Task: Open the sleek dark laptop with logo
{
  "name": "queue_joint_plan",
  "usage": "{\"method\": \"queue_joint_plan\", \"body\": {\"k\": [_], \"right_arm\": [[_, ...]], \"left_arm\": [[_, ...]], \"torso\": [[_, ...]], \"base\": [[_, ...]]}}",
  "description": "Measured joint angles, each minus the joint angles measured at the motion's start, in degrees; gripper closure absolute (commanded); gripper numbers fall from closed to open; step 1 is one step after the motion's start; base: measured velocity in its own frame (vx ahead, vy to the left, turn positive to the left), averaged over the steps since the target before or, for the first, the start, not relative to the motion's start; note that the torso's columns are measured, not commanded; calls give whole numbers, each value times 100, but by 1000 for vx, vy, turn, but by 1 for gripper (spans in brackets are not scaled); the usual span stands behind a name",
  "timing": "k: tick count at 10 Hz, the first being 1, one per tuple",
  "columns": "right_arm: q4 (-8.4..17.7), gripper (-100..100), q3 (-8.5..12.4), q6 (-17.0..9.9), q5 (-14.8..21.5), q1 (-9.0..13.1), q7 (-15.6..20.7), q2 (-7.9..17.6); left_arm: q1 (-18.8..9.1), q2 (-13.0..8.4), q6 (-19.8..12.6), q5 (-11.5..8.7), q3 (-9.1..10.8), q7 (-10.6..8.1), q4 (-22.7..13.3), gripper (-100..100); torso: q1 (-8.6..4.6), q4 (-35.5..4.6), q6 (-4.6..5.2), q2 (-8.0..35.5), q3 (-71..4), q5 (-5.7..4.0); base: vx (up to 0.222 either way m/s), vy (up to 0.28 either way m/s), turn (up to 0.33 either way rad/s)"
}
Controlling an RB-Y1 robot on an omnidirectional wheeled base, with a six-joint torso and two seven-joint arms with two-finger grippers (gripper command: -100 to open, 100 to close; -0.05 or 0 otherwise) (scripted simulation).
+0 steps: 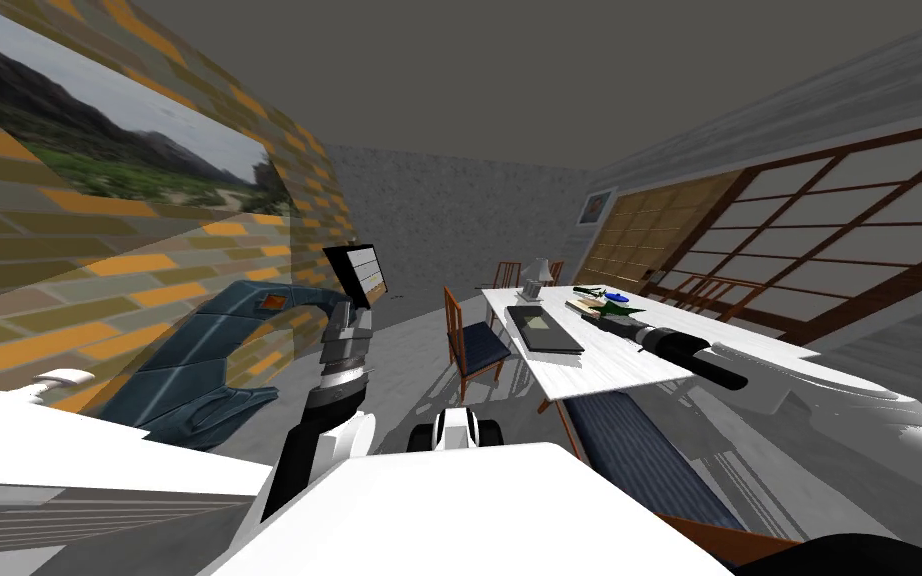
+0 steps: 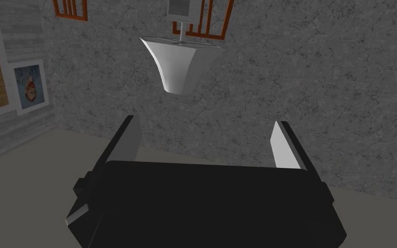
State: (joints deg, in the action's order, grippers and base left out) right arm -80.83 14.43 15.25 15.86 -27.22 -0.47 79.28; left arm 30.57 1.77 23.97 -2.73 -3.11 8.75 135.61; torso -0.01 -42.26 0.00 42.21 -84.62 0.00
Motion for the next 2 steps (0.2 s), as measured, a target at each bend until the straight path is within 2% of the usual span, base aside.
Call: {"method": "queue_joint_plan", "body": {"k": [2], "right_arm": [[0,0,0,0,0,0,0,0]], "left_arm": [[0,0,0,0,0,0,0,0]], "torso": [[1,-3,1,9,6,1]], "base": [[0,0,0]]}}
